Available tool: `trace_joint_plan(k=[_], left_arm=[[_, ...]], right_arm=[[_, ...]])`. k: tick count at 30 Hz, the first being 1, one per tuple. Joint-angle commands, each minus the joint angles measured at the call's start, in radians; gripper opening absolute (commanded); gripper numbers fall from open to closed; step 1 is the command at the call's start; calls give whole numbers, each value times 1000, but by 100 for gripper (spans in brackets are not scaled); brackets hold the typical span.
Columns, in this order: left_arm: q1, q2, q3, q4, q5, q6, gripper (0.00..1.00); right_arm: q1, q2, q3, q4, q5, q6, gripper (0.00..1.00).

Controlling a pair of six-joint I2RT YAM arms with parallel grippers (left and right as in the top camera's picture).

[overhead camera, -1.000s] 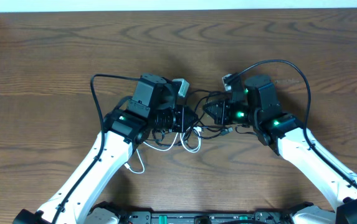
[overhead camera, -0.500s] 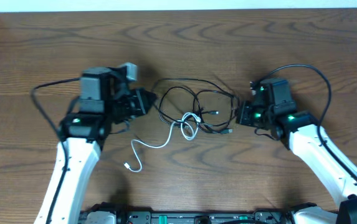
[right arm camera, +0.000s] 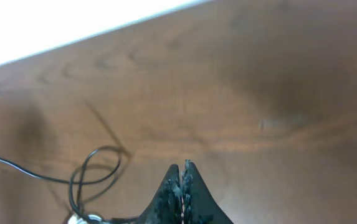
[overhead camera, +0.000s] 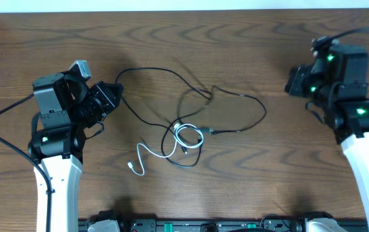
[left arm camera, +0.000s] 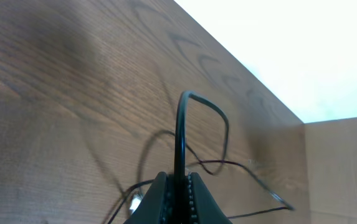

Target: Untangle cables

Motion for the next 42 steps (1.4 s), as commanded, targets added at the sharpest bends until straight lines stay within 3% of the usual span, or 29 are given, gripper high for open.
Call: trace_joint_plan(k=[1,5,7,14,21,25,34,42], left_arm=[[5,-10,37,-2,10,-12,7],[5,-10,37,-58,17,-12,7],[5,-9,33,-86,57,-11,7],[-54,-2,28,-92,72,13,7],[-149,35,28,-95,28,35,8],[-177,64,28,-96,28,41,7],[-240,122,28,-103,28,42,8],[-334,197,28,-103,-2,41,7]], right_arm=[[-3,-27,100,2,48,-50,1],[-2,-29,151,3,0,-50,1],[-2,-22,149,-21,-73,-67,8],[42,74,148,-139,-249,-269,41],[71,242,148,-151,-277,-559,63],[71,377,148,-125,-263,-735,66],[71,585,148,-14,-206,-706,69],[69,682,148,116,-86,-707,83]])
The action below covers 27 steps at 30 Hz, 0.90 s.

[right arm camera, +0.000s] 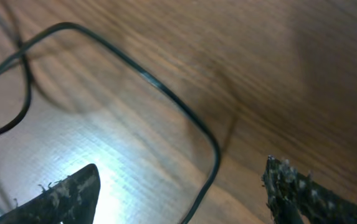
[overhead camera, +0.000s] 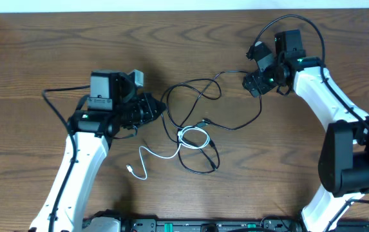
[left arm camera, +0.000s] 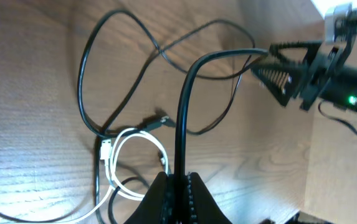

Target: Untangle cables

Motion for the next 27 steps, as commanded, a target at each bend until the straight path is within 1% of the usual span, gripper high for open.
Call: trace_joint_plan(k=[1,6,11,14,15,17,18,20,21,22,25,27], left_arm=[[-34,27,26,-2,-29,21,7],[-64,37,26,-1,-61,21,7],[-87,37,26,-2,-82,21,8],[-103,37,26,-2,-116,21,7],[-108,37,26,-2,-121,21,7],[-121,37,26,-2,-124,21,8],[-125,38,26,-2,-125,21,7],[-140,39,24,-2,-138,21,7],[-147,39,22,-2,-147,21,8],[-156,39,16,-2,-159,21,8],[-175,39,-8,-6,-166,21,7],[-186,39,-19,-11,-180,21,8]], right_arm=[[1,30,8,37,31,-10,84],[2,89,8,90,30,-9,83],[3,123,7,106,26,-9,82],[3,143,7,110,26,-9,73],[3,145,7,109,26,-8,69],[4,146,7,109,27,-2,50],[4,146,7,109,27,8,44],[5,146,8,109,27,50,12],[5,146,8,108,27,78,3],[5,145,9,103,27,117,1],[4,112,18,53,18,249,1],[4,66,21,24,-31,254,1]])
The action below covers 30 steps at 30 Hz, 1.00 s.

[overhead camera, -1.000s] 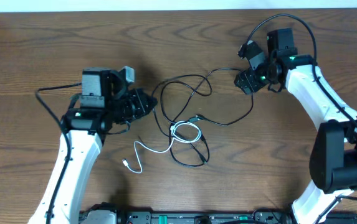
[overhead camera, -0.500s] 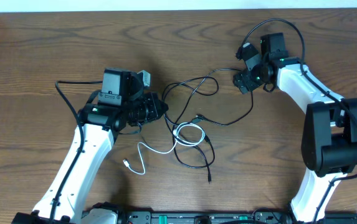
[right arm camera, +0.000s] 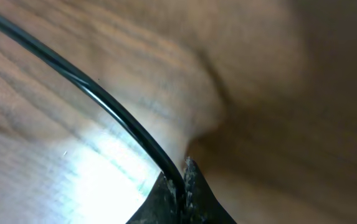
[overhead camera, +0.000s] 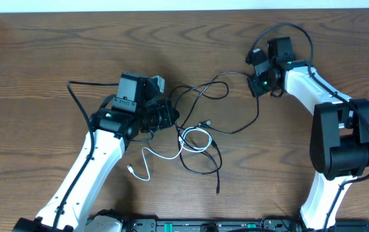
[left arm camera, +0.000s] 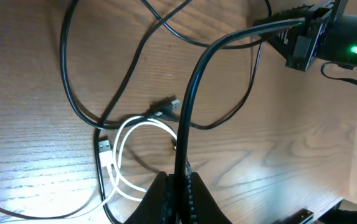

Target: Untangle cables

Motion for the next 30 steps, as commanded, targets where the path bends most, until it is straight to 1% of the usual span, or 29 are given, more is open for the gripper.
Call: trace_joint_plan(k=[1,4,5,8,9,13,17,20,24,26,30], left_arm=[[-24,10,-23,-11,-39,20,8],[-38,10,-26,-11,-39,20,8],[-42,10,-26,-11,-39,20,8],[-45,10,-26,-18,-58,20,7],[-45,10,-27,-26,-84,20,7],[-45,10,-27,-48,-137,20,8],[-45,10,-26,-51,-144,20,8],[-45,10,-27,-51,-143,20,7],[-45,10,-27,-52,-143,20,7],[-45,10,-26,-59,-143,20,7],[-45,10,-27,-65,-144,20,8]], right_arm=[[4,-110,23,-22,-80,90,1],[4,-238,32,-15,-150,90,1],[4,-312,39,-3,-172,110,1],[1,-440,52,27,-171,167,1],[0,-514,53,59,-170,188,1],[0,-684,53,145,-170,206,1],[0,-825,53,218,-167,221,1],[0,-888,53,246,-154,220,1],[0,-949,53,270,-41,220,1],[0,-973,53,317,37,222,1],[0,-993,53,422,105,267,1]])
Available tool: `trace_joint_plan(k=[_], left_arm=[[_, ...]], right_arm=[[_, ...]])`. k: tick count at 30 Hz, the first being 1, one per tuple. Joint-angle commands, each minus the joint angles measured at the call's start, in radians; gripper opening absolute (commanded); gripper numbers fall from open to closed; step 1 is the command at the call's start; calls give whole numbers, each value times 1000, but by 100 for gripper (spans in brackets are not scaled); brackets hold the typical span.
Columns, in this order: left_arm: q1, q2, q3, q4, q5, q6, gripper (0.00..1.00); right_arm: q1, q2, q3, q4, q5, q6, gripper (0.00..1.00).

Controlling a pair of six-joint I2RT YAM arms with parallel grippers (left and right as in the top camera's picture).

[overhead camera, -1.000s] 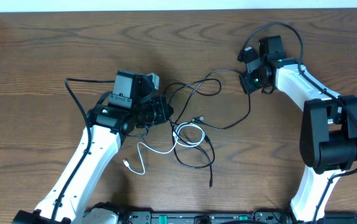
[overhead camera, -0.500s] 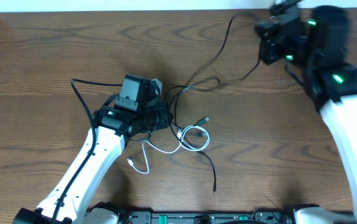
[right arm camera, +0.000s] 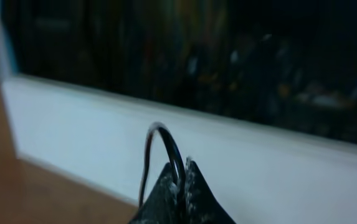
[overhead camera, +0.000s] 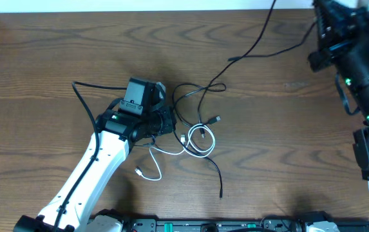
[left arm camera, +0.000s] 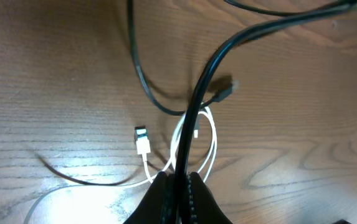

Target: Untangle cables

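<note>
A black cable (overhead camera: 197, 96) lies looped at the table's middle, tangled with a white cable (overhead camera: 200, 138) coiled beside it. My left gripper (overhead camera: 169, 121) is shut on a black strand (left arm camera: 194, 112) just left of the coil; the white plug (left arm camera: 142, 140) and a black plug (left arm camera: 225, 87) show below it. My right gripper (overhead camera: 318, 35) is raised high at the far right, shut on a black strand (right arm camera: 166, 140). From it a strand (overhead camera: 261, 55) hangs across the far side of the table.
The white cable's loose end (overhead camera: 139, 171) lies in front of the left arm. A black cable end (overhead camera: 221, 193) points toward the table's front edge. The far table edge and a white wall (right arm camera: 278, 162) stand behind the right gripper.
My right gripper, shut on the black cable at table height then, is now high at the far right, with the strand lifted off the table. The left gripper still holds its strand.
Both arms stood apart, the left shut on a black strand, the right shut on nothing. Then the left was nearer the tangle and the right stood open over a loop. The right then shut on that loop and now holds it high.
</note>
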Motion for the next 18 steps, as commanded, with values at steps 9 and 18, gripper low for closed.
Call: trace_joint_plan(k=[9,18], left_arm=[[-2,8,-11,-10,-13,20,7],[-2,8,-11,-9,-13,19,8]], right_arm=[[0,-27,8,315,112,50,1],[0,-21,7,105,148,72,1]])
